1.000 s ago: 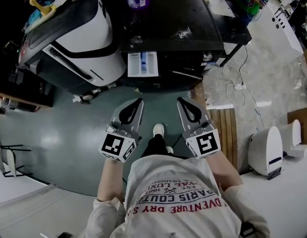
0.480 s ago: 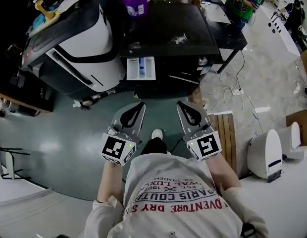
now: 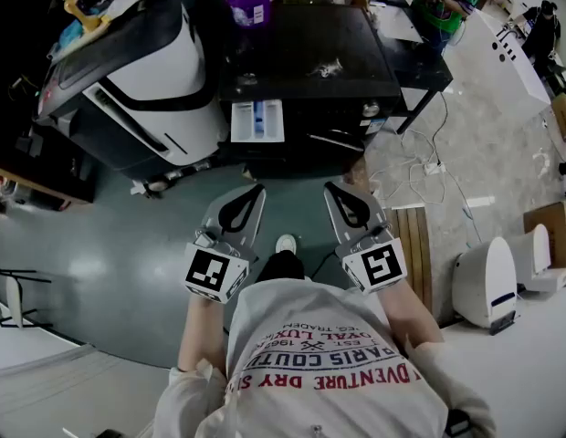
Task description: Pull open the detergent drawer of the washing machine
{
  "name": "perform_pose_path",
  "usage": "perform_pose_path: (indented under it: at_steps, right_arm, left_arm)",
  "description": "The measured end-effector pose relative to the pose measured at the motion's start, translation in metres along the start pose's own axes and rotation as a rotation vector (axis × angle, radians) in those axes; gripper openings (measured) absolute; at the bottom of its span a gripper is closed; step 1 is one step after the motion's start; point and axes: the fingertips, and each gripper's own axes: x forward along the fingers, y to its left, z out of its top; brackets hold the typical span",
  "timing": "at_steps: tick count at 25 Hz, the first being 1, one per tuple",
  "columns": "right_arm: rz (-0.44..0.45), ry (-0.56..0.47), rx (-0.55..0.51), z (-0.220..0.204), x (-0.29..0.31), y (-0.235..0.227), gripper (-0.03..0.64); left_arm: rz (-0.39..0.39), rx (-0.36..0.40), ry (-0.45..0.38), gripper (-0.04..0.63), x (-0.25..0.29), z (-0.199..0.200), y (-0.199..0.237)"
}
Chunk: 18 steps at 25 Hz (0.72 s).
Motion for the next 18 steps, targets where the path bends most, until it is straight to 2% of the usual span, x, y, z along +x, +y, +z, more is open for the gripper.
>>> perform_pose_path:
  at_steps: [18]
  right_arm:
    - [0.006,-0.010,0.011,0.004,-0.012,0.010,0.000]
  left_arm:
    - [0.013,-0.002,0.018,0.000,-0.009,-0.001,-0.014]
